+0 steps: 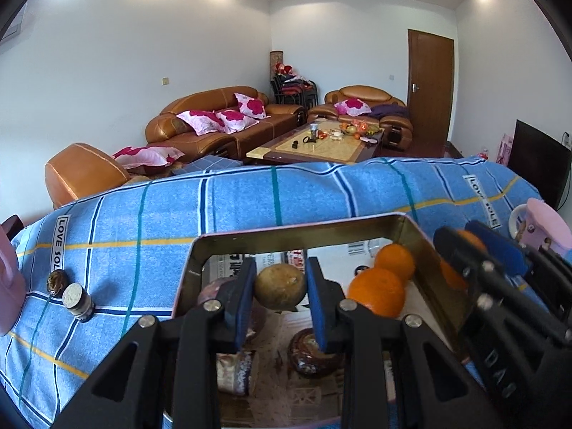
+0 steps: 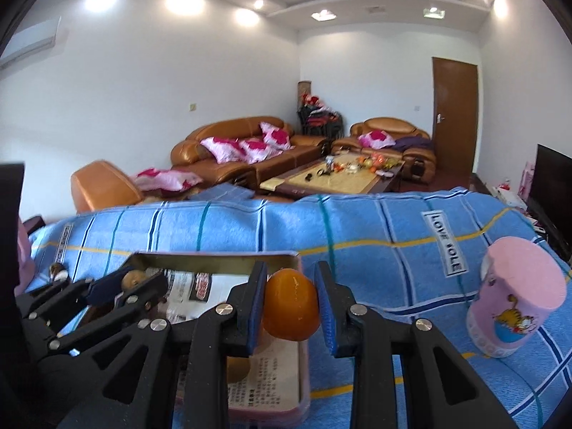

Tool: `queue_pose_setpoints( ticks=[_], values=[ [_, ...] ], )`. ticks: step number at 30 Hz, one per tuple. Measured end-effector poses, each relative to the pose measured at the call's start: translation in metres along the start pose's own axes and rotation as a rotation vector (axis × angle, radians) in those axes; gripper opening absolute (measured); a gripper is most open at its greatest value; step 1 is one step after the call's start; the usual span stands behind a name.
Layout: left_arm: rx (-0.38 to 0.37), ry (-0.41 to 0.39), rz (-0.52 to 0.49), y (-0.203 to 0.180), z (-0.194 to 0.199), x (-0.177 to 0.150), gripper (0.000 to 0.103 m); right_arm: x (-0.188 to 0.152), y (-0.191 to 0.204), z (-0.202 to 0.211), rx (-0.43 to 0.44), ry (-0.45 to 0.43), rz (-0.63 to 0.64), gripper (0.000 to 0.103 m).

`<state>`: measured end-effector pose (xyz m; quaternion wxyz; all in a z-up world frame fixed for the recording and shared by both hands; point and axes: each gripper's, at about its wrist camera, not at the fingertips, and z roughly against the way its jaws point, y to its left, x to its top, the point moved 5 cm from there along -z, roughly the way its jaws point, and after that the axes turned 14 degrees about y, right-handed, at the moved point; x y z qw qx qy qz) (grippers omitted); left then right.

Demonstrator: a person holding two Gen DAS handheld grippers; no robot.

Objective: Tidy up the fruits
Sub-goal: 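Release the bun into the tin with left while right lowers and releases the orange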

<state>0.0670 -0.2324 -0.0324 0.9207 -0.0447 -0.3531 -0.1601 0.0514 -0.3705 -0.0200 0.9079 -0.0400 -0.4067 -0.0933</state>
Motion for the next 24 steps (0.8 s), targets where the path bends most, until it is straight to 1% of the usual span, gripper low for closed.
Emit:
queue_pose_setpoints(
  ticks=[2, 5, 13, 20, 21, 23, 24],
  values=[
    [-0.005, 0.008, 0.018, 0.005, -0.002, 0.000, 0.030, -0.001, 0.002, -0.008, 0.014, 0.033, 0.016, 0.030],
    [-0.025, 0.032, 0.032, 0.010, -0.007, -0.001, 0.030, -0.002, 0.006, -0.011, 0.035, 0.044, 0.023, 0.030],
    [-0.037, 0.032, 0.017, 0.008, -0.006, -0.003, 0.030, -0.005, 0.015, -0.013, 0.091, 0.059, 0.045, 0.030],
    [-0.035, 0.024, 0.048, 0.016, -0.004, -0.002, 0.030, -0.009, 0.018, -0.021, 0.201, 0.117, 0.019, 0.030],
    [-0.035, 0.024, 0.050, 0.017, -0.004, -0.002, 0.032, -0.010, 0.019, -0.022, 0.216, 0.123, 0.013, 0.030],
    [-0.038, 0.023, 0.062, 0.018, -0.002, -0.003, 0.039, -0.010, 0.018, -0.021, 0.233, 0.123, -0.002, 0.031],
    [-0.037, 0.025, 0.070, 0.019, -0.001, -0.003, 0.050, -0.009, 0.017, -0.019, 0.242, 0.112, -0.011, 0.030]
  ],
)
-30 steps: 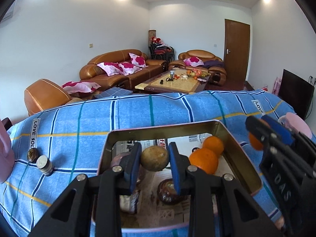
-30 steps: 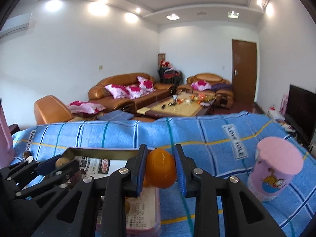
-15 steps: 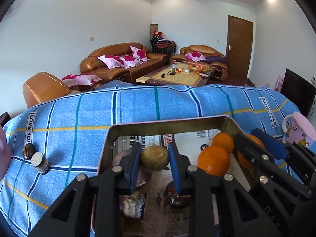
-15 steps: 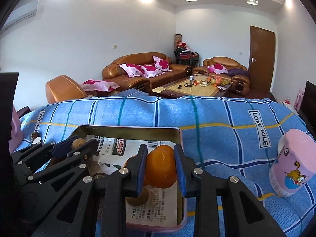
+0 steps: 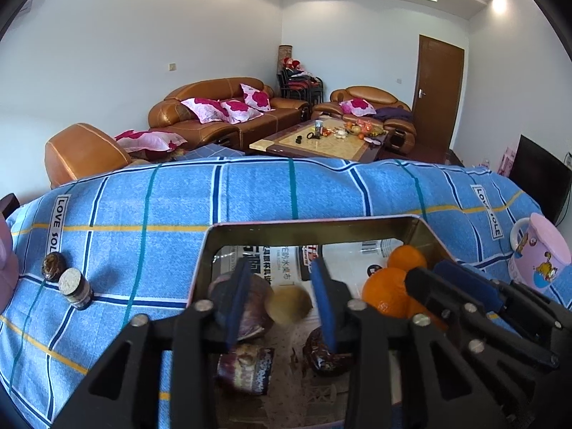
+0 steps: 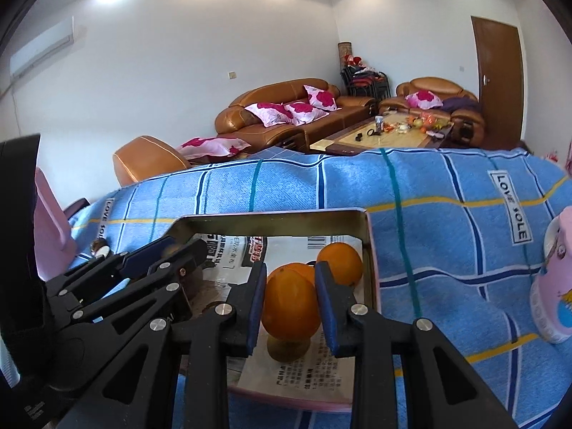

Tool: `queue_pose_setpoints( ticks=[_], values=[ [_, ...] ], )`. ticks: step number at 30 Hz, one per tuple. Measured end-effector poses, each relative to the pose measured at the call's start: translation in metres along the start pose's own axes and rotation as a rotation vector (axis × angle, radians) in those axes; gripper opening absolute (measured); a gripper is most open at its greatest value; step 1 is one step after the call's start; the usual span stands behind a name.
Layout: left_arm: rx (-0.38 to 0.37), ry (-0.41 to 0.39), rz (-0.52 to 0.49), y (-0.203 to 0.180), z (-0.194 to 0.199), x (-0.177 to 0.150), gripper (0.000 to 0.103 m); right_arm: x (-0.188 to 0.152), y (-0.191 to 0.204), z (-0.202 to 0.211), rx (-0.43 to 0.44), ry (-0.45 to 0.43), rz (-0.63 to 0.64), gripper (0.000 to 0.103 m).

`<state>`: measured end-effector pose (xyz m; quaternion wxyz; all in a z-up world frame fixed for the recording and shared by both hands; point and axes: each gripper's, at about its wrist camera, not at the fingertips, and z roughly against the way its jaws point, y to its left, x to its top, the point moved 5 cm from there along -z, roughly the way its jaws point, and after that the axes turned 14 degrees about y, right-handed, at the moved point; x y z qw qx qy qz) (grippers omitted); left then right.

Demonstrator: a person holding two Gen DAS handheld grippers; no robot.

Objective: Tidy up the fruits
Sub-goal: 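Release the bun into the tin with left while right lowers and releases the orange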

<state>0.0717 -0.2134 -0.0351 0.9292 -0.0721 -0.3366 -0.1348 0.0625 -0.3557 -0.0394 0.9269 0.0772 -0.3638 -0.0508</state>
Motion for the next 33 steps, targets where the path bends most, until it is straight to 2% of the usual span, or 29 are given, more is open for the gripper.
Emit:
queue_pose_setpoints(
  ticks=[1, 3, 6, 9, 11, 13, 14, 20, 27, 33],
  values=[
    [0.005, 0.002, 0.015, 0.002, 0.001, 0.000, 0.062, 0.001, -0.001, 0.003, 0.014, -0.014, -0.010, 0.030],
    [-0.001, -0.012, 0.038, 0.006, 0.005, 0.001, 0.076, 0.002, -0.005, 0.010, 0.045, -0.039, -0.037, 0.031],
    [-0.012, -0.034, 0.058, 0.009, 0.011, 0.003, 0.090, 0.005, -0.011, 0.019, 0.092, -0.068, -0.076, 0.032],
    [-0.011, -0.058, 0.082, 0.012, 0.017, 0.004, 0.103, 0.007, -0.013, 0.030, 0.089, -0.121, -0.095, 0.032],
    [-0.022, -0.084, 0.103, 0.016, 0.023, 0.004, 0.103, 0.009, -0.016, 0.039, 0.074, -0.166, -0.106, 0.038],
    [-0.024, -0.091, 0.120, 0.018, 0.025, 0.005, 0.103, 0.008, -0.019, 0.048, 0.043, -0.229, -0.125, 0.073],
    [-0.027, -0.093, 0.131, 0.021, 0.026, 0.006, 0.103, 0.009, -0.021, 0.052, 0.027, -0.260, -0.135, 0.078],
    [-0.003, -0.106, 0.193, 0.032, 0.029, 0.007, 0.103, 0.009, -0.026, 0.066, -0.077, -0.354, -0.143, 0.080],
    [0.131, -0.174, 0.125, 0.052, 0.052, -0.001, 0.103, 0.006, -0.016, 0.073, -0.102, -0.417, -0.065, 0.080],
    [0.224, -0.208, 0.083, 0.085, 0.070, -0.009, 0.103, 0.000, 0.005, 0.070, -0.137, -0.401, 0.041, 0.080]
  ],
)
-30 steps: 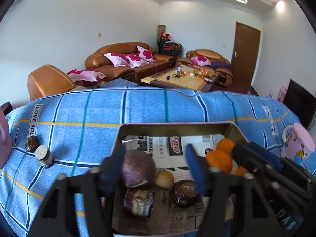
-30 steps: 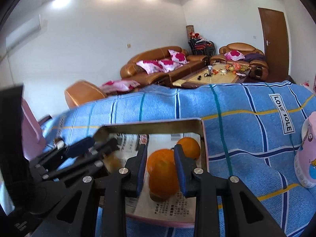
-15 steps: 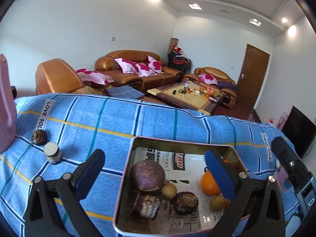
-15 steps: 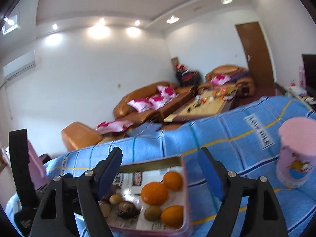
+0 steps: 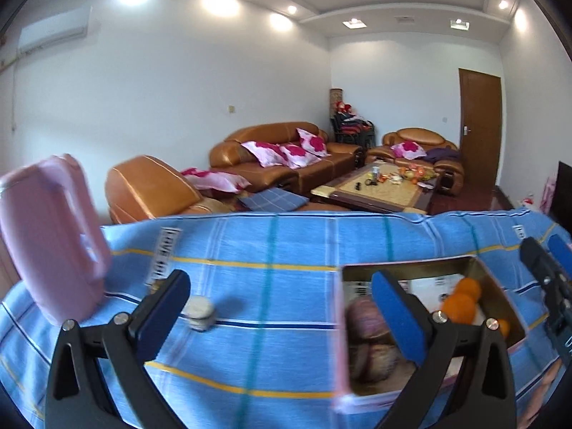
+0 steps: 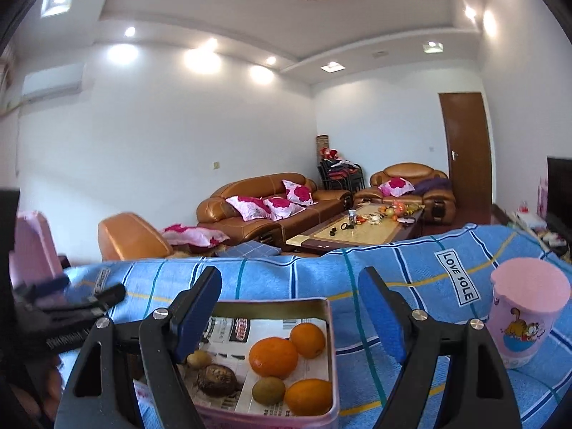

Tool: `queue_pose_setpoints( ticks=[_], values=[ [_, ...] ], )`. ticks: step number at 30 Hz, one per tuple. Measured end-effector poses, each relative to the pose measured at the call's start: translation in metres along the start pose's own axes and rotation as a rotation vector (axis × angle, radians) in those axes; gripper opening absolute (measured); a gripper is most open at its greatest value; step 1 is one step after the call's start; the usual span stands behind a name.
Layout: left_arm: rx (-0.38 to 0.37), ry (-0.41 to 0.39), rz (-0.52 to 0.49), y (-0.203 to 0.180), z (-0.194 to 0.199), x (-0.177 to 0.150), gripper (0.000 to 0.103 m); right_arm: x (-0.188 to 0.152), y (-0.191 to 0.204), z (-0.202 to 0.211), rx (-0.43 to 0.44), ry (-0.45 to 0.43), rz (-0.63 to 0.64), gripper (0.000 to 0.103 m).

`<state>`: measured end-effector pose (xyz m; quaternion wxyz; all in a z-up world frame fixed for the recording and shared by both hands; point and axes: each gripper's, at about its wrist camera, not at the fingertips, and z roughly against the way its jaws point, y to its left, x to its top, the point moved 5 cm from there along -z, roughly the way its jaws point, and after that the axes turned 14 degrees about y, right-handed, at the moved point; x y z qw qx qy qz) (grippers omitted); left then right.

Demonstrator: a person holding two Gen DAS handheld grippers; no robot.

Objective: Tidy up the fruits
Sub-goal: 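Release the bun into the tin with left while right lowers and releases the orange, then move the left gripper to the brown pastry while right moves to the jar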

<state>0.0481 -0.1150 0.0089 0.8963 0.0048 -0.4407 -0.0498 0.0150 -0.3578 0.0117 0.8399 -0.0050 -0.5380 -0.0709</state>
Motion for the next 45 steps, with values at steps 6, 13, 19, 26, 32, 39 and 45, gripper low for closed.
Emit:
queue_pose_setpoints(
  ticks=[6, 13, 19, 26, 32, 39, 45],
  values=[
    [0.093, -0.017, -0.034, 0.037, -0.004, -0.009, 0.103, -0.001, 0.004, 0.005, -0.062, -0.019, 0.030, 0.080],
    [0.139, -0.024, -0.071, 0.063, -0.012, -0.018, 0.103, -0.005, 0.016, -0.002, -0.041, 0.056, -0.066, 0.080],
    [0.150, -0.038, -0.077, 0.081, -0.016, -0.017, 0.103, 0.002, 0.063, -0.012, -0.003, 0.067, -0.051, 0.080],
    [0.146, -0.010, -0.025, 0.114, -0.023, -0.016, 0.103, 0.003, 0.122, -0.035, 0.066, 0.102, -0.067, 0.080],
    [0.147, 0.060, 0.084, 0.157, -0.037, -0.023, 0.103, 0.002, 0.173, -0.057, 0.107, 0.153, -0.024, 0.080],
    [0.176, 0.149, 0.112, 0.177, -0.055, -0.028, 0.103, -0.022, 0.218, -0.102, 0.147, 0.354, 0.056, 0.080],
    [0.274, 0.243, 0.092, 0.186, -0.072, -0.034, 0.103, -0.033, 0.237, -0.130, 0.207, 0.475, 0.091, 0.080]
  ],
)
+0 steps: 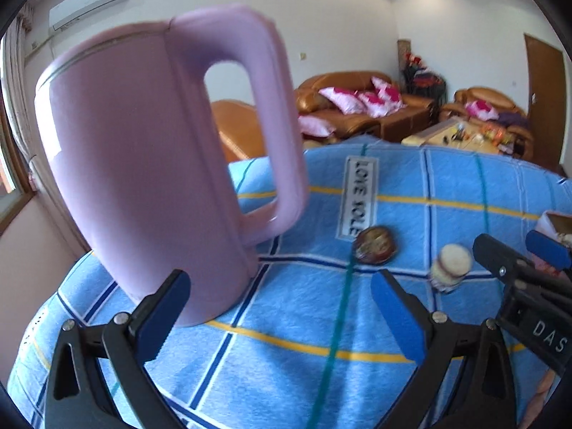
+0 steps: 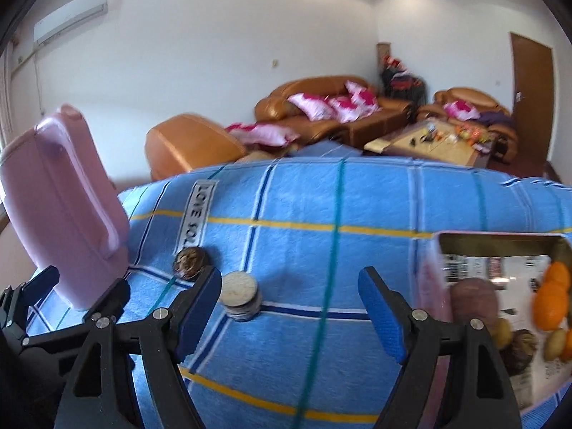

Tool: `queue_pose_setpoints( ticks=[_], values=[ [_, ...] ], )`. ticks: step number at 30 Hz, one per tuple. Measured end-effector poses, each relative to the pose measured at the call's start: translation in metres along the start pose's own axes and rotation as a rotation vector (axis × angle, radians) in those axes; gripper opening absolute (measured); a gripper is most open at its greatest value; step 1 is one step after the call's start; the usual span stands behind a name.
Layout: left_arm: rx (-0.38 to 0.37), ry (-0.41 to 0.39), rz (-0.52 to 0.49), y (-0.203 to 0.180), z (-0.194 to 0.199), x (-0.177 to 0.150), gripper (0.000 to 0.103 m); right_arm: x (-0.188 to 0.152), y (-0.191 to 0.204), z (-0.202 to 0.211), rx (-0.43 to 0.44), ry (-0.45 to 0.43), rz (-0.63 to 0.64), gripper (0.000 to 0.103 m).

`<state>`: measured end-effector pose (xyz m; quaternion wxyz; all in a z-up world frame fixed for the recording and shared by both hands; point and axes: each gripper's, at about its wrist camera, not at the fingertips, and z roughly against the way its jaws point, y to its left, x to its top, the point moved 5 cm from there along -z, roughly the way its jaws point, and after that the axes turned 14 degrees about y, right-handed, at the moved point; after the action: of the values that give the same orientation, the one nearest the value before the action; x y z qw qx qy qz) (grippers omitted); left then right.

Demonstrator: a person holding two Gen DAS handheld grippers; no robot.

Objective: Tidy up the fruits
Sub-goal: 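Move the left gripper to the brown pastry while right moves to the jar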

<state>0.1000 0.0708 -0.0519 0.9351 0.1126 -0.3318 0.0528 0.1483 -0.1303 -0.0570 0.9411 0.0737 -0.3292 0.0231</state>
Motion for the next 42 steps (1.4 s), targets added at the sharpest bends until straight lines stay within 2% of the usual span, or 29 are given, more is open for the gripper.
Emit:
queue_pose_setpoints(
  ticks=[4, 8, 15, 18, 23, 28, 32, 35, 37, 42],
  values=[
    [0.032, 0.029, 0.005, 0.002, -0.004, -0.003, 0.103, 0.001, 0.006, -0.017, 0.029, 0.069, 0.006, 0.080],
    [0.061, 0.038, -0.012, -0.002, -0.006, -0.004, 0.103, 0.003, 0.018, -0.025, 0.054, 0.102, 0.030, 0.079],
    [0.082, 0.111, 0.011, 0.001, -0.024, 0.001, 0.103, 0.005, 0.026, -0.040, 0.062, 0.172, 0.046, 0.067],
    [0.078, 0.148, 0.025, 0.002, -0.030, 0.001, 0.103, 0.004, 0.022, -0.049, 0.082, 0.220, 0.026, 0.056],
    [0.075, 0.168, 0.032, 0.003, -0.034, 0.000, 0.103, 0.005, 0.021, -0.046, 0.076, 0.215, 0.025, 0.054],
    [0.079, 0.176, 0.036, 0.003, -0.037, -0.001, 0.103, 0.003, 0.032, -0.049, -0.011, 0.233, 0.081, 0.054],
    [0.076, 0.193, 0.048, 0.013, -0.044, 0.001, 0.103, 0.002, 0.036, -0.047, -0.044, 0.237, 0.100, 0.054],
    [0.072, 0.201, 0.054, 0.015, -0.046, 0.002, 0.103, 0.002, 0.037, -0.045, -0.039, 0.234, 0.100, 0.049],
    [0.070, 0.203, 0.055, 0.015, -0.046, 0.003, 0.103, 0.001, 0.036, -0.042, -0.039, 0.229, 0.095, 0.036],
    [0.067, 0.207, 0.053, 0.015, -0.051, 0.006, 0.103, 0.001, 0.031, -0.036, -0.049, 0.203, 0.065, 0.036]
  ],
)
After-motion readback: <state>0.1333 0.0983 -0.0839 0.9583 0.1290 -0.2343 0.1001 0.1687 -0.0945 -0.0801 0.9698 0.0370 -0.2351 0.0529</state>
